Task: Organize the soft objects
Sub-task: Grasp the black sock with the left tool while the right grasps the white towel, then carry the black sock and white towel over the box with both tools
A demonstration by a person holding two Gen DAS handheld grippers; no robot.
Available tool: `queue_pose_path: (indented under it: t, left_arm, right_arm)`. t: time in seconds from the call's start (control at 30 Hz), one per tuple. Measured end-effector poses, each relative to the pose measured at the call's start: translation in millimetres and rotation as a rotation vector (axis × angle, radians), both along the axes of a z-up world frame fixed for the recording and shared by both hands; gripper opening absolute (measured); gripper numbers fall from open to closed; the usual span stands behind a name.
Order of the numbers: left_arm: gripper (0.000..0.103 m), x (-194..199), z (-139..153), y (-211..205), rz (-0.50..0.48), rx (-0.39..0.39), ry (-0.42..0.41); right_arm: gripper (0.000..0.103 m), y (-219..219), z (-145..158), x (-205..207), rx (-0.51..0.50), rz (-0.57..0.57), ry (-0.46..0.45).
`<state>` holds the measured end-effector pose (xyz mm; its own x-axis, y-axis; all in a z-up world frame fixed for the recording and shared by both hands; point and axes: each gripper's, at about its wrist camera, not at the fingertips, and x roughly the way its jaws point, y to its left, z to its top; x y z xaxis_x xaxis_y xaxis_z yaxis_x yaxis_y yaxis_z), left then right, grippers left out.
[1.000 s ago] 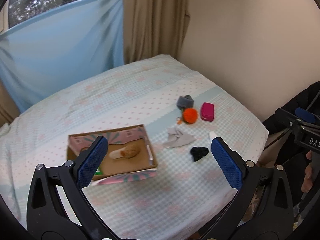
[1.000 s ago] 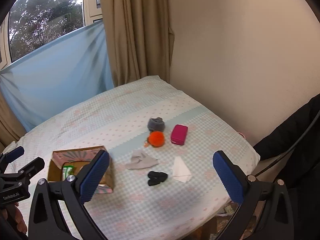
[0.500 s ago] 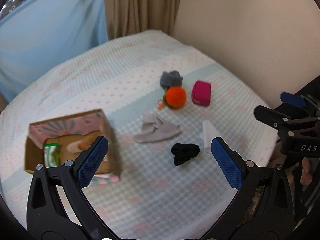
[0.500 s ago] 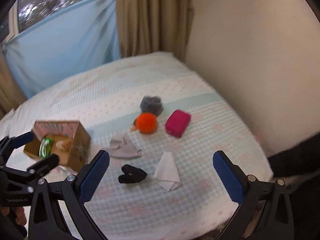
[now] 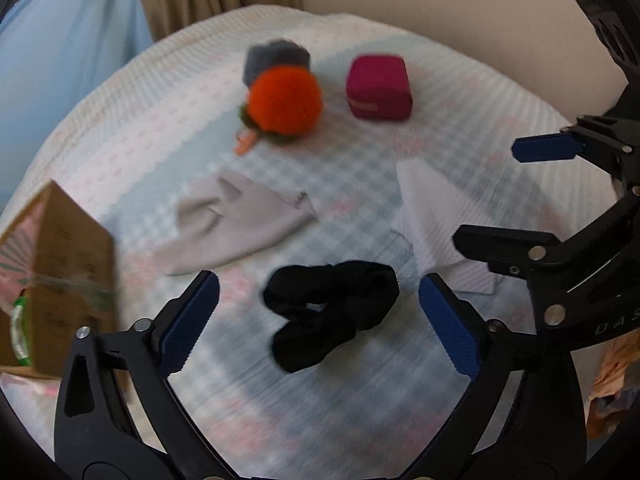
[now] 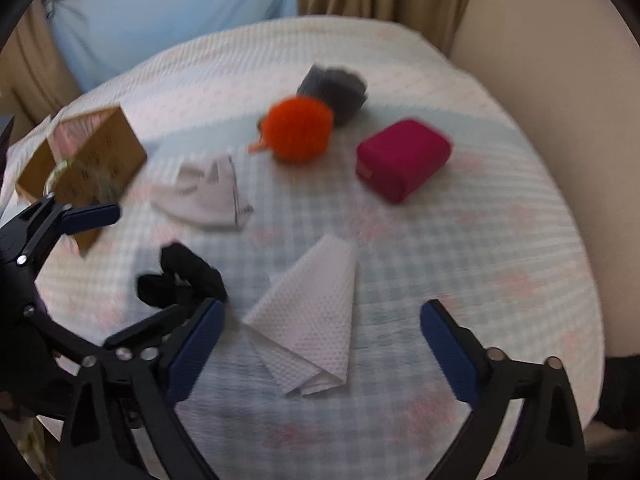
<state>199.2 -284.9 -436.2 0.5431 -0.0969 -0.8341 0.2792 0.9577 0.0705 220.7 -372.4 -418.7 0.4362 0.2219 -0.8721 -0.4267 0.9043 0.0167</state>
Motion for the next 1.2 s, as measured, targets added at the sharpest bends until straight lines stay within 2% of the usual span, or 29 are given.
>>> queue_pose_path:
  t: [0.1, 0.17, 0.3, 0.4, 0.5, 0.67, 0.77, 0.87, 1.0, 1.2]
  left_arm:
    - [0.096, 0, -18, -4, -0.015, 0.015, -0.003]
    - [0.096, 1, -28, -4, -0.024, 0.029, 0.005]
    - [0.090, 3, -41, -4, -0.042, 0.012, 0.025]
    - [0.081, 3, -40, -4, -0.060, -0.011, 0.043]
    - [0.069, 3, -41, -7, -0.080, -0.029, 0.061]
    - [0.038, 3, -36, -11, -0.099, -0.055, 0.087]
    - [0.027, 4, -34, -14, -0.101, -0.051, 0.087]
    - [0.020, 5, -30, -13, -0.094, -0.047, 0.095]
    - [0.019, 4, -18, -6, -0.065, -0.058, 0.098]
    - [0.019, 1, 20, 7, -0.033, -0.066, 0.084]
  right_arm:
    - [0.094, 0, -21, 5, 0.006, 0.046, 0.014]
    - [0.083, 3, -33, 6, 0.002, 0.098, 0.026]
    - [0.073, 7, -47, 5, 0.002, 0.163, 0.030]
    - [0.069, 8, -46, 5, 0.017, 0.183, 0.022]
    - [0.059, 11, -44, 2, 0.032, 0.196, 0.027]
    - [0.045, 9, -42, 3, 0.055, 0.183, 0.042]
    - [0.034, 8, -40, 6, 0.060, 0.175, 0.050]
    - [0.030, 9, -40, 5, 0.056, 0.180, 0.053]
    - [0.024, 11, -36, 2, 0.049, 0.184, 0.056]
    - [0.022, 9, -10, 0, 0.067, 0.143, 0.042]
